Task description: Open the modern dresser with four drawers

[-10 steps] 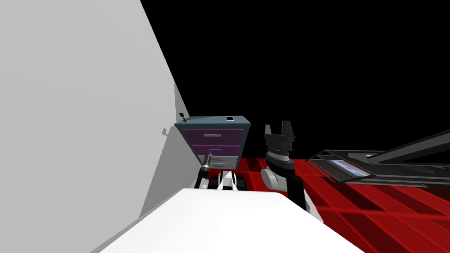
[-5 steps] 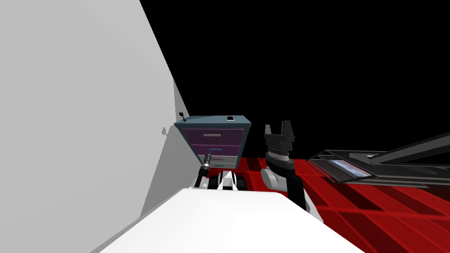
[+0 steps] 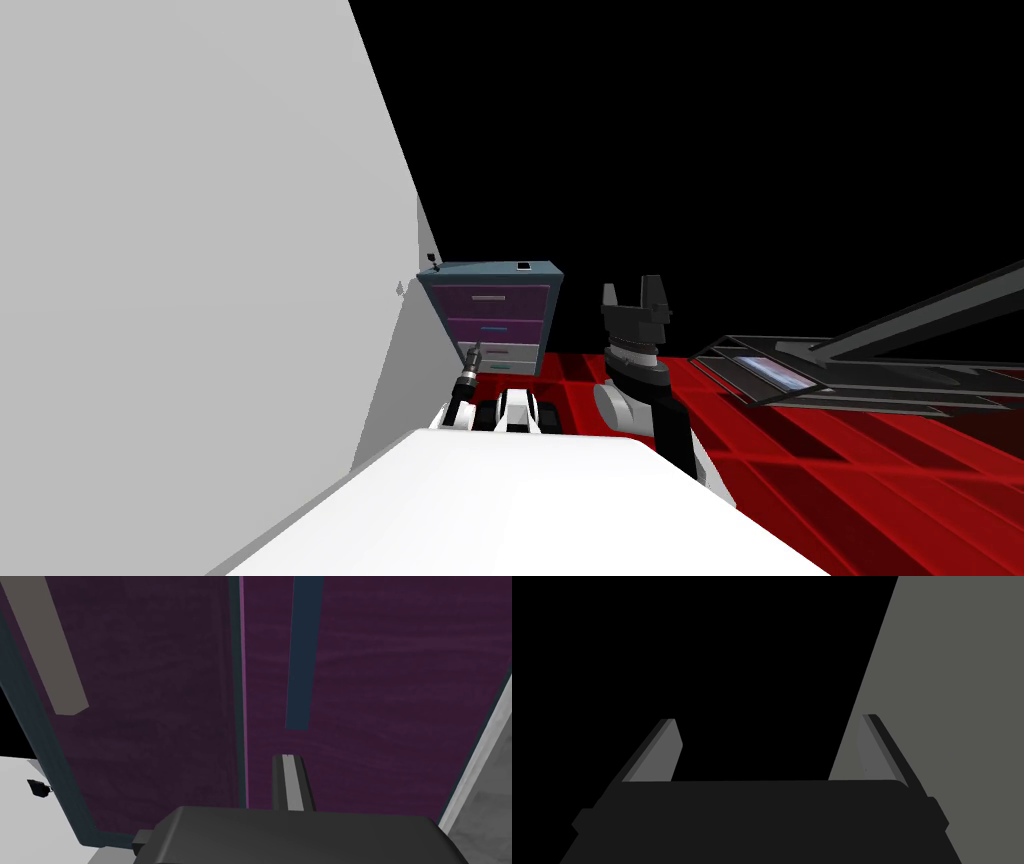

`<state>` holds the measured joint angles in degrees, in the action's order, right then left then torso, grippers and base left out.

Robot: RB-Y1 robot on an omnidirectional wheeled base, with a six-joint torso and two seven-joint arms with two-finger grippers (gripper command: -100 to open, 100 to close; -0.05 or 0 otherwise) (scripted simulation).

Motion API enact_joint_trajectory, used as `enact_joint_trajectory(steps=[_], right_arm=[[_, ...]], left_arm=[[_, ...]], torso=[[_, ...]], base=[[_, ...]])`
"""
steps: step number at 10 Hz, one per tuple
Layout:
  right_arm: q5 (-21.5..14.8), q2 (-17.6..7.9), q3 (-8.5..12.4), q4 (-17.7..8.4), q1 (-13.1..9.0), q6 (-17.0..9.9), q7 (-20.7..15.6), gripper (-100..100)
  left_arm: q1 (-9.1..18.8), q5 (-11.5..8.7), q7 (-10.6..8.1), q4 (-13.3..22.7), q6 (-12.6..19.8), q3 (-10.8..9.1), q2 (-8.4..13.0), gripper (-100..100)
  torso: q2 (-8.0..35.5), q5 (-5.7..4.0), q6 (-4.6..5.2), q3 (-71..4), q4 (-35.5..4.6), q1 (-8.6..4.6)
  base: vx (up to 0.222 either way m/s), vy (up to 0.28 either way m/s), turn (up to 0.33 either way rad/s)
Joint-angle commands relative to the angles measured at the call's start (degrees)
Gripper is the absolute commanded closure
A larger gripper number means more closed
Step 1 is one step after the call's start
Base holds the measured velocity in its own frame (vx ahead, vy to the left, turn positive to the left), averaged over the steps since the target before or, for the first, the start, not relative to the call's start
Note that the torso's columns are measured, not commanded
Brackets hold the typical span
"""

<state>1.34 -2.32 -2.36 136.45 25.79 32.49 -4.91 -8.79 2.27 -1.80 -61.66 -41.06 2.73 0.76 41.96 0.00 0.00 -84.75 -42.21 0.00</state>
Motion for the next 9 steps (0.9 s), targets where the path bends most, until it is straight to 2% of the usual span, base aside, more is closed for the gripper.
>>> enact_joint_trajectory(steps=[1,4,5,7,8,9], right_arm=[[0.0,0.0,0.0,0.01,0.01,0.0,0.0,0],[0.0,0.0,0.0,0.01,0.02,0.01,0.0,0],[0.0,0.0,0.0,0.01,0.02,0.01,0.0,0],[0.0,0.0,0.0,0.01,0.03,0.01,0.0,0],[0.0,0.0,0.0,0.02,0.03,0.01,0.0,0],[0.0,0.0,0.01,0.01,0.03,0.01,0.0,0]], left_arm=[[-0.03,-0.02,0.0,0.14,-0.15,-0.02,3.65,-100],[-0.13,-0.07,-0.01,0.55,-0.6,-0.07,6.69,-100],[-0.29,-0.17,-0.02,1.26,-1.39,-0.17,5.63,-100],[-0.5,-0.29,-0.03,2.23,-2.36,-0.29,6.56,-100],[-0.56,-0.33,-0.03,2.56,-2.68,-0.33,4.48,-100],[-0.58,-0.34,-0.03,2.63,-2.76,-0.34,3.56,-100]], torso=[[-0.11,-0.01,-0.01,-0.09,0.05,-0.01],[0.28,0.0,0.0,0.15,-0.06,0.0],[0.32,0.0,0.0,0.18,-0.08,-0.02],[0.06,-0.03,0.0,0.02,0.0,-0.11],[0.12,-0.01,-0.01,0.05,-0.01,0.03],[0.33,0.03,0.0,0.17,-0.07,0.1]], base=[[0.014,-0.001,-0.001],[0.045,0.002,-0.006],[0.126,0.004,-0.03],[0.189,-0.014,-0.026],[0.164,0.028,-0.016],[0.091,0.012,-0.007]])
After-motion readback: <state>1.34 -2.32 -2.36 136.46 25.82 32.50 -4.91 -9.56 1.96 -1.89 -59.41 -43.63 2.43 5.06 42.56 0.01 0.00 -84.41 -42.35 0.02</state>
